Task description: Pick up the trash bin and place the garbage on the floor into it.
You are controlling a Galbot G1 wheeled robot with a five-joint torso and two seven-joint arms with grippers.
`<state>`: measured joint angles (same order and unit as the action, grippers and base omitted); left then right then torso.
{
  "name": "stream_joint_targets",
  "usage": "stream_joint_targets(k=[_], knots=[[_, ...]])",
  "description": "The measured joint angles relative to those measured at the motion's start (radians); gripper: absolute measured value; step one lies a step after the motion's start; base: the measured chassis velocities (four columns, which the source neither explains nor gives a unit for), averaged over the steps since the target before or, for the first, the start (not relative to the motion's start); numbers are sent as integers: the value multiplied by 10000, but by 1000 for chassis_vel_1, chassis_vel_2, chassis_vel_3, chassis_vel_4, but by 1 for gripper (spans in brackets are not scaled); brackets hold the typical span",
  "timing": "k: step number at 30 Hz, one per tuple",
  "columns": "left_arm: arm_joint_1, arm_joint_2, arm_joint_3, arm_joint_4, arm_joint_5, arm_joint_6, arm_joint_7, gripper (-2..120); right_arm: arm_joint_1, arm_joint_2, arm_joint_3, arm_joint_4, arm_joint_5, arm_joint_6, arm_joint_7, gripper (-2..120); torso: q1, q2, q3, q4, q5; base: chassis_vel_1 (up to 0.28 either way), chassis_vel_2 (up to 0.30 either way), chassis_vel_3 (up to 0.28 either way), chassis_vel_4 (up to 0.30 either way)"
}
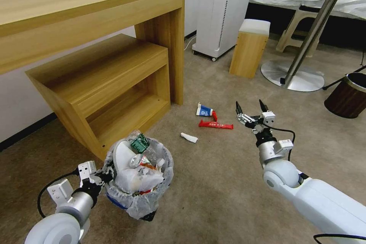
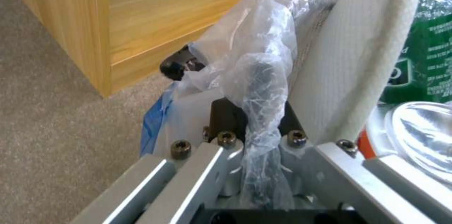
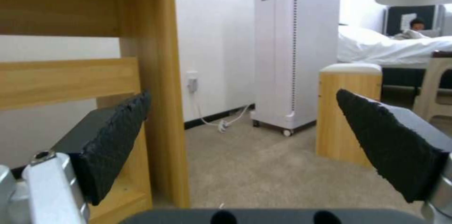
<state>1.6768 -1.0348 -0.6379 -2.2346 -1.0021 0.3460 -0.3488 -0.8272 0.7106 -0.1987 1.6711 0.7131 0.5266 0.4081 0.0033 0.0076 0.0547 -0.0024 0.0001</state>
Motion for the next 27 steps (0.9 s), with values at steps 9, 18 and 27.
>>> stream_joint_targets(k=[9, 18, 27], knots=[[103, -139, -36, -36, 93, -6, -3, 3, 2, 93, -51, -256, -289, 159, -81, 100, 0, 0, 0, 0, -1, 0, 0, 0, 0], [83, -231, 33, -5, 181, -11, -3, 3, -4, 127, -81, -482, -295, 355, -256, 100, -1, 0, -1, -1, -1, -10, 7, 6, -5], [20, -225, 42, 33, 179, -22, 0, 3, 201, 162, -219, -569, -201, 380, -347, 100, -1, 0, 0, 0, -3, -166, 169, 165, -153]])
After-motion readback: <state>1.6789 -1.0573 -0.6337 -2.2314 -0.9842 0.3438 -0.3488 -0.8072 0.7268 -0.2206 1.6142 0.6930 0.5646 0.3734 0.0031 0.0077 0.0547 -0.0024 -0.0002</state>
